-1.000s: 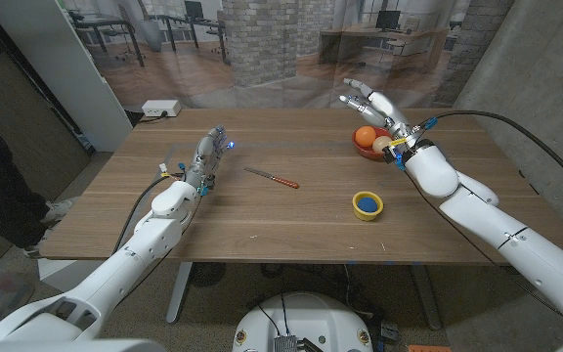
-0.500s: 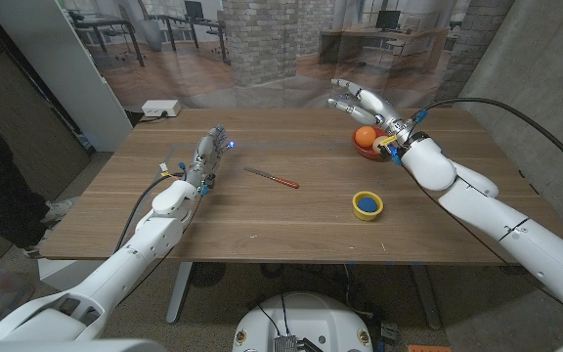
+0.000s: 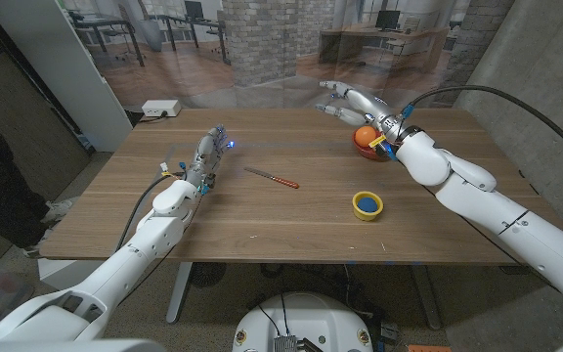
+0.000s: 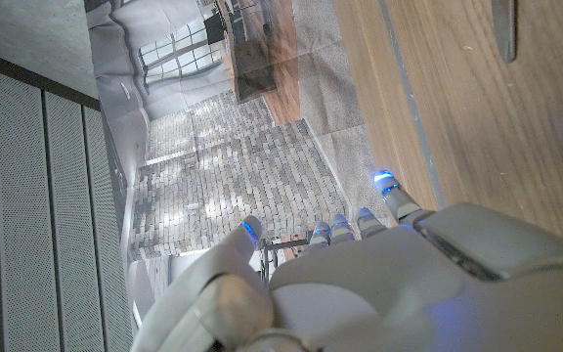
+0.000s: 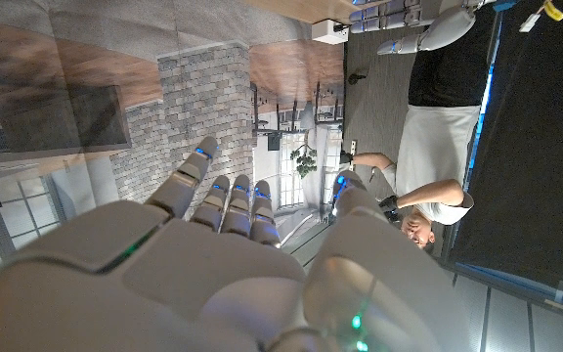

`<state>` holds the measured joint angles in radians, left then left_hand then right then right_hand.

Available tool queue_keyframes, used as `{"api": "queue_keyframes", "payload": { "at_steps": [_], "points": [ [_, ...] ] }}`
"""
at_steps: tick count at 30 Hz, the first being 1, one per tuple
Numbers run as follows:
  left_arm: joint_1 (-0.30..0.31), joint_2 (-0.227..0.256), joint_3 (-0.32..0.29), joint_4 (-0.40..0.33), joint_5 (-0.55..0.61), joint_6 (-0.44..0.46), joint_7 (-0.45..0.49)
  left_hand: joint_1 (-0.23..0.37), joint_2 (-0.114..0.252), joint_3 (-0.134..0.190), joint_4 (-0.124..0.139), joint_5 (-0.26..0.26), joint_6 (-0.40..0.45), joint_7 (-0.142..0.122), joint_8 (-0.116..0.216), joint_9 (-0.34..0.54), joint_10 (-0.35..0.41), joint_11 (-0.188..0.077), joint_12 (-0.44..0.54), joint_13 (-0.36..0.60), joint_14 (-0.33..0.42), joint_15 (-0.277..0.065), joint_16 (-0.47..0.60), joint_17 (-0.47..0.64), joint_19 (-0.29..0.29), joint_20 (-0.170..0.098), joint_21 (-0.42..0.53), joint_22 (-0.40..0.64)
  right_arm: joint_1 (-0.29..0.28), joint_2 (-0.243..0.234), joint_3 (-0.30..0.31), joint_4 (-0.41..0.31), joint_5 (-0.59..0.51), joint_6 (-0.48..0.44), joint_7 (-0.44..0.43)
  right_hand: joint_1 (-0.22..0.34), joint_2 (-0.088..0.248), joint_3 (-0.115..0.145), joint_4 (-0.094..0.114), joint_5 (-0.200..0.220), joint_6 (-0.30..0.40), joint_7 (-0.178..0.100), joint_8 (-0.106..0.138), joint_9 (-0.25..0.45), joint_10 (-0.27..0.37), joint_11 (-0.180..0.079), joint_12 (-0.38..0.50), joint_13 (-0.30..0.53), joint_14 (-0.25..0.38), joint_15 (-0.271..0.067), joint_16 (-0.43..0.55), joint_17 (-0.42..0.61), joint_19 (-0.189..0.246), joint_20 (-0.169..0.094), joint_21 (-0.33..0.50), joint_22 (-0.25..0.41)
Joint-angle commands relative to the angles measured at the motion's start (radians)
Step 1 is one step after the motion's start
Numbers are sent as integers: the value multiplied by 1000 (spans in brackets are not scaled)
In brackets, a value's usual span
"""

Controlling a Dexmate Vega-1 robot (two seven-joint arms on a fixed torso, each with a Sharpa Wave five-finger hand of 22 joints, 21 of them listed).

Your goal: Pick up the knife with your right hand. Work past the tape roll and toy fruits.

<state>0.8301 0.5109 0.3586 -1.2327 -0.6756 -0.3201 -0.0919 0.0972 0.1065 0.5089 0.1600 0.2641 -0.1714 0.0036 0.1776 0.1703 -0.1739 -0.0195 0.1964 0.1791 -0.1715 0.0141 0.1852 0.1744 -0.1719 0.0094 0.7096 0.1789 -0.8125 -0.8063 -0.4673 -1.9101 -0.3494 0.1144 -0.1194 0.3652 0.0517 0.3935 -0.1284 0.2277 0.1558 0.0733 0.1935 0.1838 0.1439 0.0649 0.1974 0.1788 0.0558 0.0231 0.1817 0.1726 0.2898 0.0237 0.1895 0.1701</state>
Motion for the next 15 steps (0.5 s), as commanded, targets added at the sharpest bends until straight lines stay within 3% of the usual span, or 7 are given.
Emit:
{"api": "queue_keyframes", "payload": {
  "at_steps": [1, 10, 15],
  "points": [
    [-2, -2, -3, 9, -3, -5, -5, -11, 58, 7, 3, 5, -97, 5, 3, 1, -102, 6, 4, 4, -120, 6, 4, 2, -172, 2, -4, 3, 26, -7, -33, -42, -93, -55, 31, 13, 0, 0, -7, -2, 11, -7, 9, 4, 12, 1, 4, 6, 16, -5, 9, 3, -14, 10, -4, 3],
    [2, -3, -6, 13, -9, -10, -10, -12, 58, 8, 3, 4, -98, 5, 2, 1, -102, 8, 4, 4, -119, 7, 4, 3, -170, 2, -5, 3, 46, -11, -68, -85, -194, -113, 69, 17, 4, -10, -10, -12, 79, -31, 29, 9, 102, -2, 29, 12, 98, -25, 32, 8, -7, 34, 7, 5],
    [4, -2, -7, 13, -11, -12, -12, -13, 57, 8, 3, 4, -97, 5, 2, 1, -101, 9, 4, 4, -118, 7, 4, 3, -169, 1, -6, 4, 57, -10, -90, -109, -262, -146, 89, 6, 16, -19, -3, -20, 148, -39, 43, 12, 192, 2, 52, 21, 185, -48, 55, 17, 58, 36, 31, 10]
  ]
}}
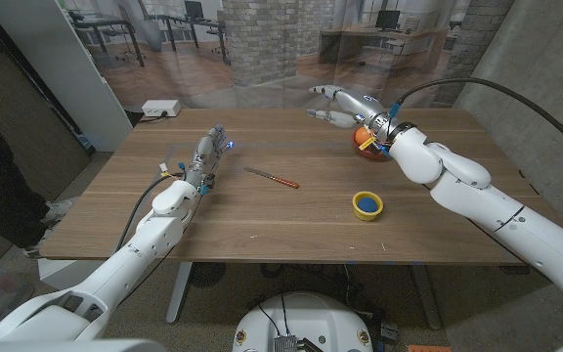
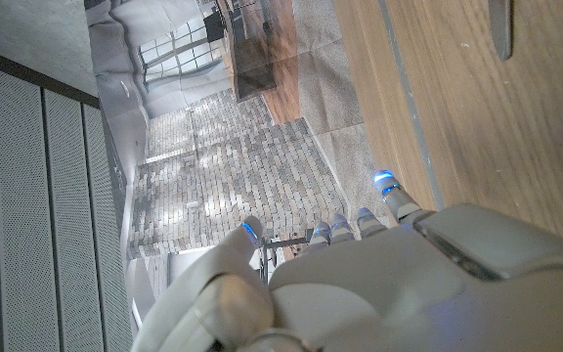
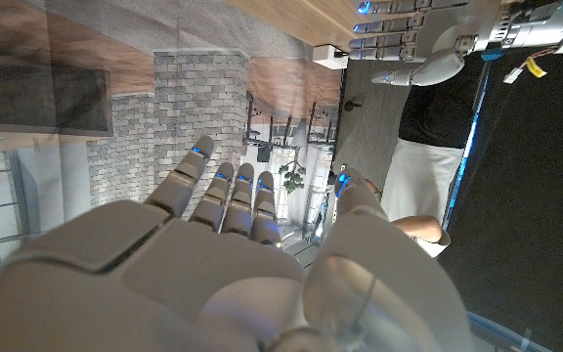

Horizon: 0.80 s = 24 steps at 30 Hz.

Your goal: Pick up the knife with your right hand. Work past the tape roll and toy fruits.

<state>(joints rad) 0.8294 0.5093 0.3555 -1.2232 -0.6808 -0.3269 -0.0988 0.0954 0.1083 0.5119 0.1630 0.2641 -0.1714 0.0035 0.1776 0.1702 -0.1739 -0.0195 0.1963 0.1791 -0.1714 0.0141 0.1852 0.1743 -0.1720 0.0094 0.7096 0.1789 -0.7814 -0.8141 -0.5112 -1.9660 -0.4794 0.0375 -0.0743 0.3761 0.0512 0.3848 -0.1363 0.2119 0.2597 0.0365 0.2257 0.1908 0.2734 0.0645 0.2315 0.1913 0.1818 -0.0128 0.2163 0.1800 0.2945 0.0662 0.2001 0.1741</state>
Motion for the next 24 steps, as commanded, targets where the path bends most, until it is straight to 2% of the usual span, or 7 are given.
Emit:
{"api": "queue_keyframes", "payload": {
  "at_steps": [1, 4, 6, 13, 19, 24],
  "points": [
    [5, -1, -5, 4, -5, -7, -4, -11, 56, 5, 0, 4, -98, 5, 2, 1, -101, 8, 4, 4, -119, 7, 4, 3, -169, 2, -6, 4, 29, -3, -51, -57, -143, -73, 53, -5, 17, -11, 4, -5, 50, 0, 11, 5, 70, 4, 19, 11, 71, -15, 23, 12, 70, -12, 26, 7],
    [5, -2, -5, 7, -6, -8, -6, -12, 55, 5, 0, 4, -98, 4, 2, 1, -101, 8, 4, 4, -119, 7, 4, 3, -168, 2, -7, 4, 31, 1, -59, -63, -167, -83, 58, -8, 17, -13, 5, -4, 55, 2, 9, 4, 75, 5, 17, 13, 108, -13, 37, 18, 108, -19, 40, 10],
    [5, -2, -4, 8, -6, -8, -7, -12, 55, 5, -1, 4, -98, 4, 2, 1, -101, 7, 4, 4, -119, 7, 4, 3, -169, 2, -8, 4, 34, 3, -63, -66, -178, -89, 67, -9, 16, -14, 5, -4, 56, 3, 8, 4, 76, 4, 16, 14, 113, -14, 39, 20, 118, -19, 44, 11],
    [7, -4, -6, 12, -9, -12, -10, -13, 54, 6, -1, 4, -98, 5, 2, 1, -102, 9, 4, 4, -119, 7, 3, 3, -168, 2, -9, 4, 47, 13, -87, -80, -240, -136, 116, 6, 10, -13, -8, -1, 57, 4, 5, 4, 72, -6, 11, 15, 128, -18, 43, 23, 122, -18, 45, 13],
    [8, -4, -7, 14, -11, -15, -11, -13, 54, 6, -1, 4, -99, 7, 2, 1, -102, 8, 3, 4, -120, 7, 3, 3, -168, 2, -10, 4, 66, 25, -113, -80, -287, -168, 164, 21, 6, -12, -17, 3, 55, 4, 1, 4, 71, 1, 8, 17, 151, -36, 54, 29, 129, -19, 47, 14],
    [7, -6, -7, 18, -11, -17, -13, -13, 53, 6, -1, 4, -100, 8, 1, 1, -103, 7, 3, 4, -120, 8, 3, 3, -168, 2, -12, 4, 79, 37, -139, -81, -343, -204, 200, 46, 2, -11, -27, 11, 79, 4, 7, 4, 99, 2, 16, 21, 187, -47, 73, 39, 137, -20, 49, 15]
  ]
}}
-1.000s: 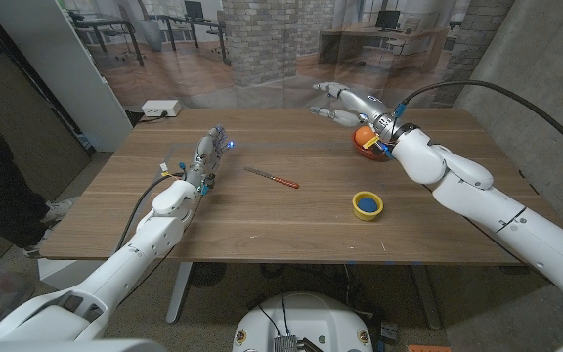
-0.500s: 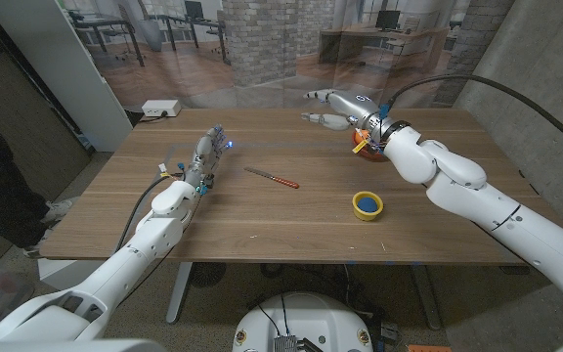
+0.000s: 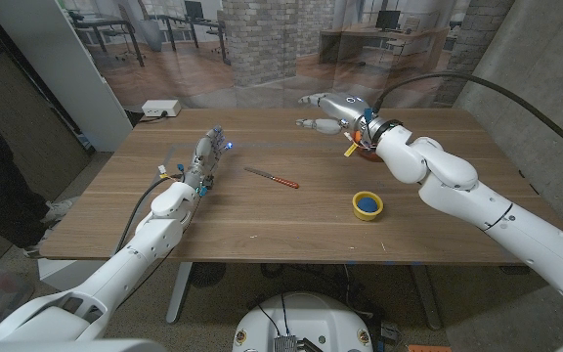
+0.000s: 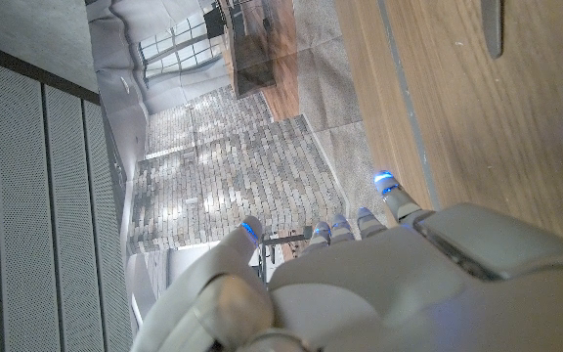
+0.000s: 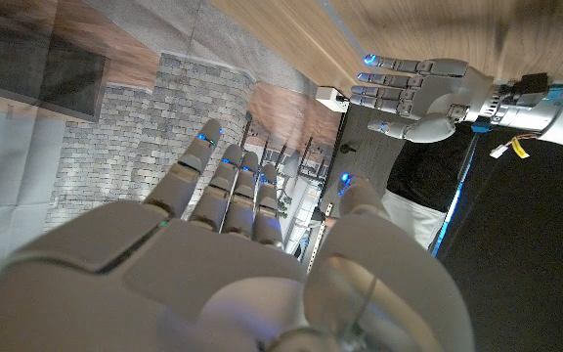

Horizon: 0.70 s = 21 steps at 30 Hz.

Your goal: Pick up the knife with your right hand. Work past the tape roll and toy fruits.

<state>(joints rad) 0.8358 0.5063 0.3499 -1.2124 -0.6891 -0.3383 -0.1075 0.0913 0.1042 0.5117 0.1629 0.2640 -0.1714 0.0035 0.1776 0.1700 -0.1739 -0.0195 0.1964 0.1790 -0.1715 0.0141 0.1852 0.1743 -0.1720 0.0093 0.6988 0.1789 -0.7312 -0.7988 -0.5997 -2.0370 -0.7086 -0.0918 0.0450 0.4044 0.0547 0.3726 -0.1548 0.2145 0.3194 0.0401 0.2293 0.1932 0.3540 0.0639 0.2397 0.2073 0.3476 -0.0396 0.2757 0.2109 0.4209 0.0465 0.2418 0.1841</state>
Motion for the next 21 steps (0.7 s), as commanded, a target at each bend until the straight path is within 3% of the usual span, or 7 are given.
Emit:
{"api": "queue_keyframes", "payload": {
  "at_steps": [1, 12, 15, 18, 21],
  "points": [
    [0, -2, -2, 7, -3, -5, -5, -10, 57, 6, -1, 4, -100, 8, 1, 1, -103, 9, 3, 4, -120, 8, 3, 3, -168, 2, -1, 4, 30, 24, -53, -11, -120, -80, 87, 25, -6, 0, -11, 11, 27, 2, 5, 2, 26, -1, 11, 6, 30, -22, 18, 11, 17, -1, 9, 5],
    [-6, -4, 0, 15, -3, -4, -11, -11, 56, 6, -2, 3, -103, 11, 1, 1, -104, 6, 3, 4, -121, 7, 2, 2, -167, 2, -3, 4, 40, 36, -73, -5, -166, -104, 122, 57, -29, -17, -12, 31, 85, -4, 16, 3, 90, -7, 36, 19, 103, -44, 69, 50, 55, -12, 20, 6],
    [-8, -5, 0, 19, -4, -4, -12, -11, 56, 6, -2, 3, -102, 12, 1, 1, -104, 6, 3, 4, -120, 7, 2, 2, -167, 2, -4, 4, 43, 39, -80, -2, -181, -109, 130, 77, -37, -25, -12, 43, 95, -3, 15, 4, 98, -4, 42, 25, 127, -53, 91, 71, 102, -40, 38, 8],
    [-10, -7, 0, 24, -4, -5, -13, -11, 56, 6, -2, 3, -103, 11, 1, 1, -104, 7, 3, 4, -121, 7, 2, 2, -167, 3, -4, 4, 46, 43, -85, -1, -193, -116, 142, 93, -43, -31, -12, 52, 101, -1, 12, 5, 100, -1, 45, 29, 134, -58, 103, 88, 151, -38, 59, 11],
    [-12, -9, 0, 28, -5, -6, -15, -11, 55, 6, -2, 3, -103, 11, 1, 1, -104, 6, 3, 4, -121, 8, 2, 2, -167, 2, -5, 4, 51, 48, -92, 0, -208, -124, 154, 102, -46, -35, -11, 57, 103, -1, 11, 5, 101, 0, 46, 31, 139, -61, 110, 97, 169, -44, 67, 14]
  ]
}}
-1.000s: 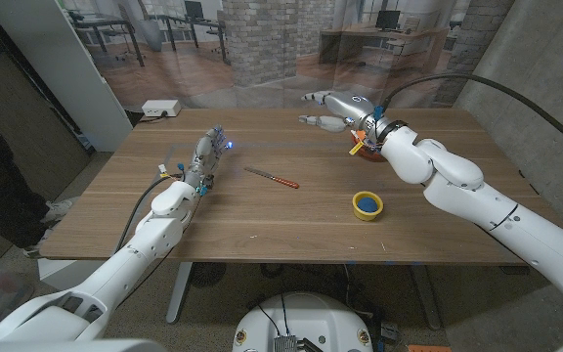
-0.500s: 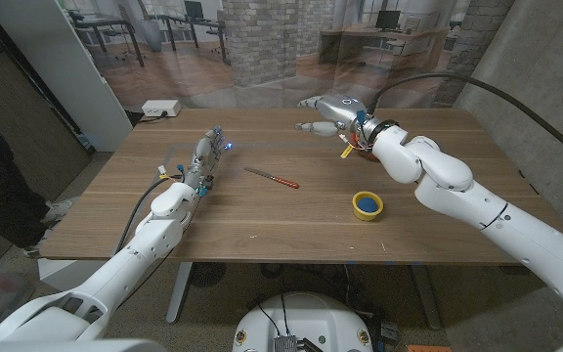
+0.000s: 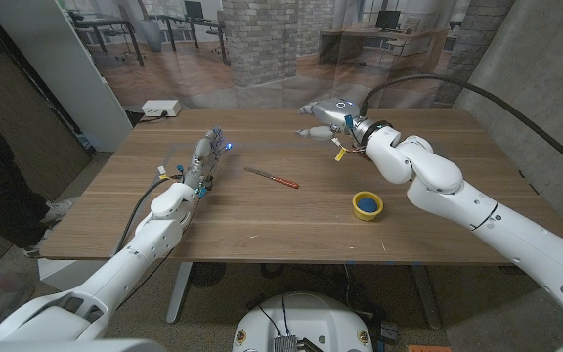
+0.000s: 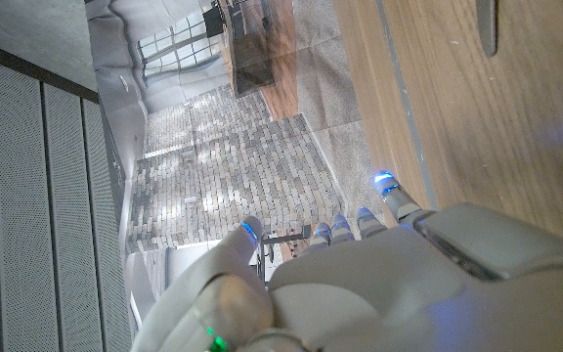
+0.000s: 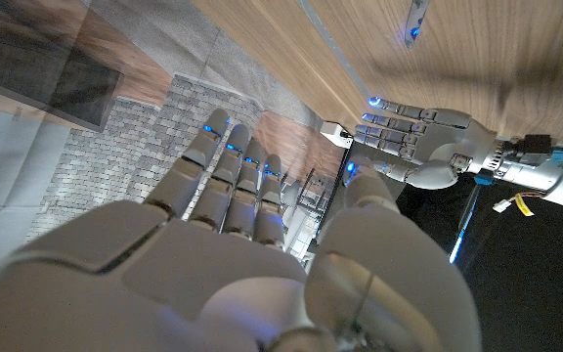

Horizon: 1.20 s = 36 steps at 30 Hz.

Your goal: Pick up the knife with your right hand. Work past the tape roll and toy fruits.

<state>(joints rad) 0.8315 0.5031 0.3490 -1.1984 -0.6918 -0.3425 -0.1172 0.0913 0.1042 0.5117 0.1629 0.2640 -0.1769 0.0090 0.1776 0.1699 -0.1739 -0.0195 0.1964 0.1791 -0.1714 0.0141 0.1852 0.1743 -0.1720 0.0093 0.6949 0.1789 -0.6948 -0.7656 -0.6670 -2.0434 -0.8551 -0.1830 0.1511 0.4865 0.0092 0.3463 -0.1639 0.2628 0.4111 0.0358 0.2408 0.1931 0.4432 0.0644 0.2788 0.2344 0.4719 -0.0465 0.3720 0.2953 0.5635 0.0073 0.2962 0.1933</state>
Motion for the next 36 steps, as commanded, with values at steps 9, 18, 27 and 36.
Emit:
{"api": "queue_keyframes", "payload": {
  "at_steps": [9, 18, 27, 36],
  "points": [
    [-15, -9, 2, 26, -3, -3, -10, -12, 55, 7, -2, 3, -98, 7, 1, 1, -104, 6, 3, 4, -121, 7, 2, 2, -166, 2, -3, 4, 30, 39, -57, 6, -131, -76, 110, 56, -36, -29, -7, 23, 31, 6, -1, 6, 27, -8, 16, 10, 50, -78, 41, 37, 59, -25, 32, 10],
    [-18, -10, 1, 35, -4, -4, -12, -13, 55, 7, -2, 3, -101, 8, 0, 1, -106, 7, 2, 4, -123, 7, 2, 2, -167, 1, -5, 4, 40, 62, -83, 18, -186, -101, 149, 87, -78, -72, 4, 31, 76, -23, 4, 9, 60, -39, 36, 22, 73, -109, 76, 80, 36, -61, 37, 23],
    [-30, -15, 3, 53, -4, -4, -19, -14, 54, 7, -2, 3, -102, 10, 0, 1, -107, 7, 2, 4, -123, 8, 2, 2, -167, 2, -7, 4, 50, 76, -98, 39, -203, -90, 157, 142, -85, -96, 5, 44, 121, -30, 10, 12, 105, -55, 68, 39, 117, -131, 125, 137, 50, -74, 61, 38],
    [-50, -25, 8, 82, -2, -5, -30, -15, 54, 7, -2, 3, -103, 11, 0, 1, -108, 8, 2, 4, -124, 7, 1, 3, -167, 2, -9, 4, 67, 89, -113, 63, -216, -84, 182, 215, -47, -92, 5, 60, 139, -9, 5, 15, 126, -38, 89, 53, 129, -118, 162, 190, 92, -49, 94, 46]
  ]
}}
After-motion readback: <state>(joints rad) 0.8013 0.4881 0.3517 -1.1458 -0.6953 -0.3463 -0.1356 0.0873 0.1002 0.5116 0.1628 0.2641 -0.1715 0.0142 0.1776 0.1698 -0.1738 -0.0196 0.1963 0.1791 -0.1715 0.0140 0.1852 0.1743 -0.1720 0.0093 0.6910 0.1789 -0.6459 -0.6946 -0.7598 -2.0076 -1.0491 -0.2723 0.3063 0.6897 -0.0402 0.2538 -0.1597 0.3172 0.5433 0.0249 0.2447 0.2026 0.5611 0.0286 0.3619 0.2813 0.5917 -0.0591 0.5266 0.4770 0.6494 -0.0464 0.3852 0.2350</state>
